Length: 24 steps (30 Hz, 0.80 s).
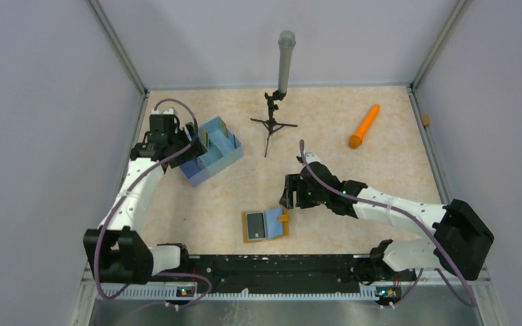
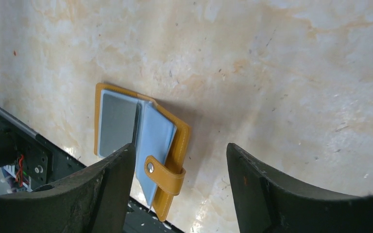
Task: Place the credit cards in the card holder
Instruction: Insert the credit card into the card holder.
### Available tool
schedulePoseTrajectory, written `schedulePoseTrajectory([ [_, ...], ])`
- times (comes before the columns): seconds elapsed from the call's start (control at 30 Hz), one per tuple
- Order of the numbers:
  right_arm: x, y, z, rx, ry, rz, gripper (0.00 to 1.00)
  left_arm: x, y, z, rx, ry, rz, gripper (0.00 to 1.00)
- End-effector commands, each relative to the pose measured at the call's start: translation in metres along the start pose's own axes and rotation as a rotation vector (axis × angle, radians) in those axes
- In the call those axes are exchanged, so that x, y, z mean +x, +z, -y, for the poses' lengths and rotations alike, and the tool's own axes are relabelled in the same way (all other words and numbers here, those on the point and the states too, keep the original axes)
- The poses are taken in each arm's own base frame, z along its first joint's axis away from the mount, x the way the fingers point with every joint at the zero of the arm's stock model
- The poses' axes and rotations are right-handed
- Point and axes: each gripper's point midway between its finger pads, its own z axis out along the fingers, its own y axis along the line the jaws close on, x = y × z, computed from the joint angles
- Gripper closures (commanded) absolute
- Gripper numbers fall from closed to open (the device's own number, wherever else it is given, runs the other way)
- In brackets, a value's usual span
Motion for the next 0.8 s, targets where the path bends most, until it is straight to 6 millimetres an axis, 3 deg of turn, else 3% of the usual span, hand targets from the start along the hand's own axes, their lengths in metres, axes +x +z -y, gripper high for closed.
schedulePoseTrajectory([
  [0.0,-0.022,-0.009,0.002,-0.048,0.007,0.071,0.33,-0.049,0.016,-0.031,-0.12,0.0,0.078,0.27],
  [0.13,-0.027,-0.011,0.009,-0.076,0.035,0.088,0.33,-0.078,0.037,-0.056,-0.179,-0.069,0.095,0.37],
  [0.23,-0.027,-0.01,0.015,-0.076,0.041,0.088,0.34,-0.091,0.05,-0.062,-0.184,-0.088,0.079,0.43],
  [0.53,-0.025,-0.002,0.024,-0.101,0.068,0.07,0.34,-0.099,0.092,-0.067,-0.19,-0.102,0.01,0.48],
  [0.77,-0.024,-0.001,0.028,-0.105,0.08,0.067,0.35,-0.096,0.106,-0.071,-0.204,-0.108,-0.021,0.56],
])
